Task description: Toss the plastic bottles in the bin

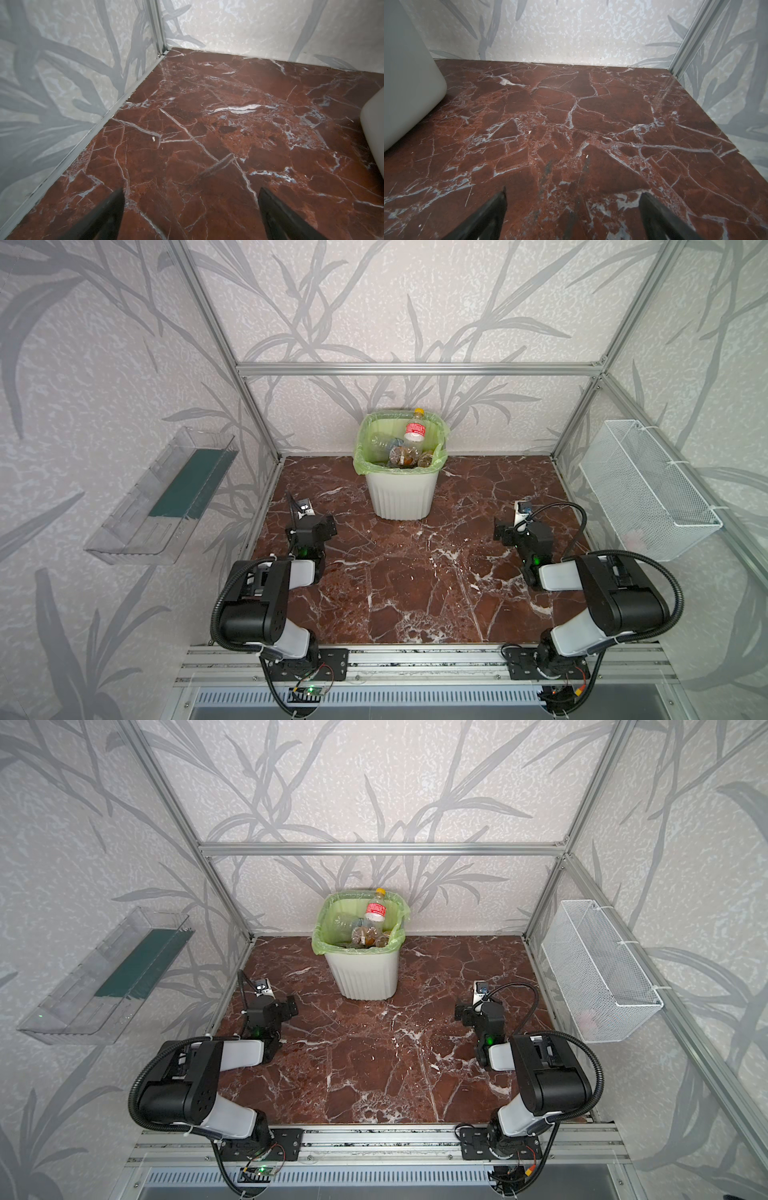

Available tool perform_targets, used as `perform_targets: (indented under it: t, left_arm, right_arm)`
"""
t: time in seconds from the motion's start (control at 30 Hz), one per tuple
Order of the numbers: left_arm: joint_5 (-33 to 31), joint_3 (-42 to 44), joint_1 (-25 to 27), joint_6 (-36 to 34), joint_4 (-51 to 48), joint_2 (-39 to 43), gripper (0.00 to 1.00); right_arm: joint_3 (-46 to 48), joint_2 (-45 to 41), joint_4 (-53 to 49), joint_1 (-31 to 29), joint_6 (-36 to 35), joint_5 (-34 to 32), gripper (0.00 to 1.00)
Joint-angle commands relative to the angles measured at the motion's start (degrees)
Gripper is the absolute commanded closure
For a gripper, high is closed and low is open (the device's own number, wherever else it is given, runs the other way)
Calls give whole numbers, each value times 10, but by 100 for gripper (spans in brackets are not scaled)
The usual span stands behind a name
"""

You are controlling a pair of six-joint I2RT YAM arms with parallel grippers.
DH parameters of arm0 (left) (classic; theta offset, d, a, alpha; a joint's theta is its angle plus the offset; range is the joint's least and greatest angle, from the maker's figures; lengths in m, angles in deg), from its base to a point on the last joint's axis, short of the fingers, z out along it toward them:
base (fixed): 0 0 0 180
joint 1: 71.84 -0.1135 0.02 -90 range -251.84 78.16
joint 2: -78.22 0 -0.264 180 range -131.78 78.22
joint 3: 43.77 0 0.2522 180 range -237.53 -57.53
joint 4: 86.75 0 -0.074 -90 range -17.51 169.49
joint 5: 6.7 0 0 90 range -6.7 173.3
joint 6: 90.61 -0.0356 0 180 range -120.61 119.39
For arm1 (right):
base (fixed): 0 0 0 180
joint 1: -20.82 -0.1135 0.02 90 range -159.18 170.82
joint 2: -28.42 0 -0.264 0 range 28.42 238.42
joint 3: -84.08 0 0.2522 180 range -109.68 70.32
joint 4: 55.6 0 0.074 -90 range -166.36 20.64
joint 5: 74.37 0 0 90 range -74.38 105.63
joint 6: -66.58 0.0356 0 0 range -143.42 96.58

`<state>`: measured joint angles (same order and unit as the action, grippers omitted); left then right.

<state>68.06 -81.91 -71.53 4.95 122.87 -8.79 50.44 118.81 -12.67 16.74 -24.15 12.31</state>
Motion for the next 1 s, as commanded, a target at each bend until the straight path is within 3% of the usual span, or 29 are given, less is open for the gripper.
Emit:
perform_targets:
  t: [0.0, 0.2, 0.97]
  left_arm:
    - [24, 6, -2, -17, 21, -2, 0]
    - [0, 13, 8, -21, 35, -3, 0]
    - [3, 10, 7, -20, 30, -4, 0]
  right_arm:
    - [-6, 0, 6, -2, -6, 7, 1]
    - [-12, 0, -5, -1, -15, 28, 1]
    - [-12, 1, -5, -2, -15, 28, 1]
